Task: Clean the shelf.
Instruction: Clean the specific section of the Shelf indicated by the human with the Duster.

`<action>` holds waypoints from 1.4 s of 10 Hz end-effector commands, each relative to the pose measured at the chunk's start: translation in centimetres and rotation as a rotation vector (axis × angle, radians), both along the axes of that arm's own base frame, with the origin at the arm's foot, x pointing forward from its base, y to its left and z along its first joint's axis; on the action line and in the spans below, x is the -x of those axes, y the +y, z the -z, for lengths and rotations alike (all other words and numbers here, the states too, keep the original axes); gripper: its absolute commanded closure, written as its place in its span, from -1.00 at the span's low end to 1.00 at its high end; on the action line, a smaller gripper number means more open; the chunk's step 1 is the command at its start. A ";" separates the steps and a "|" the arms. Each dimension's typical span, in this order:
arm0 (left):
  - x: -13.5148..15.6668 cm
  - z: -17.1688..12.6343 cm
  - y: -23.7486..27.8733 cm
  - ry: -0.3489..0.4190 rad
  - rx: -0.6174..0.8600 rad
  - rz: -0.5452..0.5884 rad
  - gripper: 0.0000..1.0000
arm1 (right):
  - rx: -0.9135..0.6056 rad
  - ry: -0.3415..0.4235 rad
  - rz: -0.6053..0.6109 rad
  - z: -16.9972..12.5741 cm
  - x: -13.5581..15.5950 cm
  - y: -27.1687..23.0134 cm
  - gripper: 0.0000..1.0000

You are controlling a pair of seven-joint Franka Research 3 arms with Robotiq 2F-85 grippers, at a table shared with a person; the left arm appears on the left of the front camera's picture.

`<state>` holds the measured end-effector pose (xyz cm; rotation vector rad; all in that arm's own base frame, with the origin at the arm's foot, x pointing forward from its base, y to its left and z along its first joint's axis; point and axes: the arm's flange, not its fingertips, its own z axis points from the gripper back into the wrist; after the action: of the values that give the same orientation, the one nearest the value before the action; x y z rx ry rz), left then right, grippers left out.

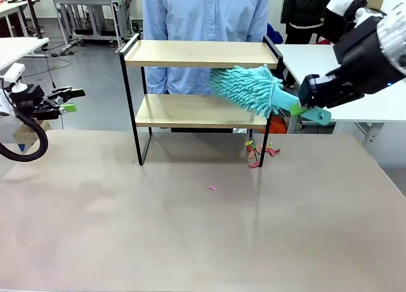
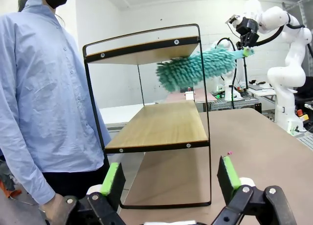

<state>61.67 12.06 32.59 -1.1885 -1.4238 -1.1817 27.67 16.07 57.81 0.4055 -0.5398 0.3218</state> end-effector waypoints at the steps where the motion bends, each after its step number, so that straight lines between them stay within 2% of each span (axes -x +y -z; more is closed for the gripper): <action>1: 0.3 -0.2 -0.1 -0.014 -0.012 0.005 -1.00 | 0.057 0.038 -0.265 0.6 0.9 -0.8 0.74; 5: 0.3 -0.2 -0.1 -0.014 -0.012 0.005 -1.00 | 0.250 0.087 -0.666 1.3 3.3 -2.3 0.74; 7: 0.3 -0.2 -0.1 -0.014 -0.012 0.005 -1.00 | 0.362 0.125 -0.777 4.0 5.2 -3.1 0.74; 8: 0.3 -0.2 -0.1 -0.014 -0.012 0.005 -1.00 | 0.401 0.116 -0.801 6.0 6.2 -3.7 0.74; 10: 0.3 -0.2 -0.1 -0.014 -0.012 0.005 -1.00 | 0.381 0.095 -0.800 9.4 7.4 -5.2 0.74; 11: 0.3 -0.2 -0.1 -0.014 -0.012 0.005 -1.00 | 0.381 0.066 -0.781 10.0 7.7 -6.0 0.74; 12: 0.3 -0.2 -0.1 -0.014 -0.012 0.005 -1.00 | 0.346 0.078 -0.685 10.0 6.7 -6.4 0.74; 13: 0.3 -0.2 -0.1 -0.014 -0.012 0.005 -1.00 | 0.392 0.132 -0.787 4.6 5.2 -3.7 0.74; 14: 0.3 -0.2 -0.1 -0.014 -0.012 0.005 -1.00 | 0.392 0.132 -0.787 4.6 5.2 -3.7 0.74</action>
<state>61.67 12.06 32.59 -1.1884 -1.4239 -1.1819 22.89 11.82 53.31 0.2347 -0.1695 1.1028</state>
